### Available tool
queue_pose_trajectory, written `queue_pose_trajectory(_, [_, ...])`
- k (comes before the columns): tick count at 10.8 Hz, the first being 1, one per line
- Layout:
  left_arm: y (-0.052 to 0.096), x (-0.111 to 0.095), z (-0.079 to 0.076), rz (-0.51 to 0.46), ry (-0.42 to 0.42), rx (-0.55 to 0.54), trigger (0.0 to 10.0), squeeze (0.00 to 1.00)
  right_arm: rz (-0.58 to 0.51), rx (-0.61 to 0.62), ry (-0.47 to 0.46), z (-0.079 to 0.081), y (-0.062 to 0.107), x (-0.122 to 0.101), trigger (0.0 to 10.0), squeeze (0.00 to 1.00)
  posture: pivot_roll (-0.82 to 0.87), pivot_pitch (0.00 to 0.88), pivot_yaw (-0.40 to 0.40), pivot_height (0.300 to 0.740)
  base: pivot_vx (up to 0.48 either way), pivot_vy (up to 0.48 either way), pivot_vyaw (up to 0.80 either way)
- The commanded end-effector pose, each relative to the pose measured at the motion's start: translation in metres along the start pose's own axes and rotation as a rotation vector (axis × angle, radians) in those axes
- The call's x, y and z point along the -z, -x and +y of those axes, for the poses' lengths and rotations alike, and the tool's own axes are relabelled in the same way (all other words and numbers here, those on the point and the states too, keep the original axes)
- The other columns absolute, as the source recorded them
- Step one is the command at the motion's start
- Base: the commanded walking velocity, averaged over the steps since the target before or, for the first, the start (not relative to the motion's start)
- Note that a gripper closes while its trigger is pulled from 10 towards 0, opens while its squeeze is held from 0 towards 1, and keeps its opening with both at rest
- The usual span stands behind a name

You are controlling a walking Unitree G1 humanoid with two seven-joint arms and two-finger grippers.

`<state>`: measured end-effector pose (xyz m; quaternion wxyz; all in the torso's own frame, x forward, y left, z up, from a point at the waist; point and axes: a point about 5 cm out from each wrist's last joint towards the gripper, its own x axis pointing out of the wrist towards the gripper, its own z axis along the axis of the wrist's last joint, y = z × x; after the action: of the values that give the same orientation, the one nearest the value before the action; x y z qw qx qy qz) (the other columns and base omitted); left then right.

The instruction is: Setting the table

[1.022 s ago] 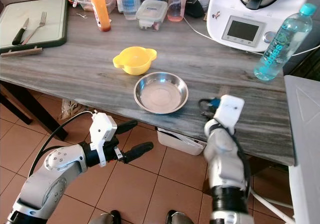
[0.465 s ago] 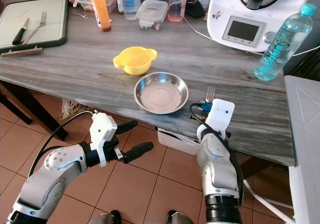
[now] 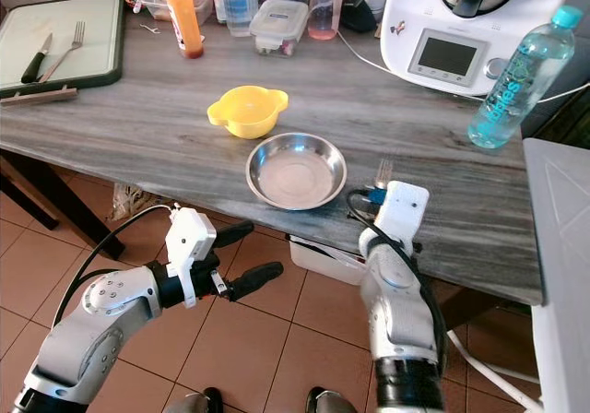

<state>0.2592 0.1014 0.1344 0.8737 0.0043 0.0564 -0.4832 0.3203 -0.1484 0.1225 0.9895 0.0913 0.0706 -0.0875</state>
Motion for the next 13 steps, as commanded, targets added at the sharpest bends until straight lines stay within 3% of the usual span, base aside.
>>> queue_pose_trajectory(1, [-0.002, -0.002, -0.003, 0.003, -0.016, 0.018, 10.0, 0.0, 0.082, -0.002, 0.002, 0.001, 0.001, 0.017, 0.0, 0.0, 0.15, 0.194, -0.014, 0.74, 0.0, 0.0, 0.0])
queue_pose_trajectory(4, [-0.002, -0.002, -0.003, 0.005, -0.015, 0.016, 10.0, 0.0, 0.076, -0.025, -0.015, 0.015, -0.003, 0.013, 0.0, 0.0, 0.15, 0.196, -0.014, 0.74, 0.0, 0.0, 0.0])
queue_pose_trajectory(7, [-0.001, -0.002, -0.003, 0.005, -0.014, 0.017, 10.0, 0.0, 0.07, -0.016, -0.021, 0.016, -0.003, 0.012, 0.0, 0.0, 0.15, 0.196, -0.013, 0.74, 0.0, 0.0, 0.0])
queue_pose_trajectory(8, [-0.001, -0.001, -0.004, 0.005, -0.012, 0.019, 10.0, 0.0, 0.069, -0.005, -0.021, 0.014, -0.002, 0.014, 0.7, 0.0, 0.15, 0.196, -0.013, 0.74, 0.0, 0.0, 0.0])
queue_pose_trajectory(9, [-0.001, -0.001, -0.004, 0.005, -0.013, 0.02, 10.0, 0.0, 0.071, -0.003, -0.026, 0.013, -0.001, 0.015, 8.5, 1.0, 0.15, 0.195, -0.012, 0.74, 0.0, 0.0, 0.0])
queue_pose_trajectory(10, [-0.001, -0.001, -0.004, 0.005, -0.013, 0.021, 10.0, 0.0, 0.062, -0.004, -0.037, 0.013, 0.0, 0.015, 10.0, 1.0, 0.15, 0.195, -0.012, 0.74, 0.0, 0.0, 0.0])
queue_pose_trajectory(13, [-0.002, 0.0, -0.003, 0.007, -0.011, 0.018, 10.0, 0.0, 0.024, -0.016, -0.049, 0.016, 0.0, 0.009, 10.0, 1.0, 0.15, 0.191, -0.015, 0.74, 0.0, 0.0, 0.0])
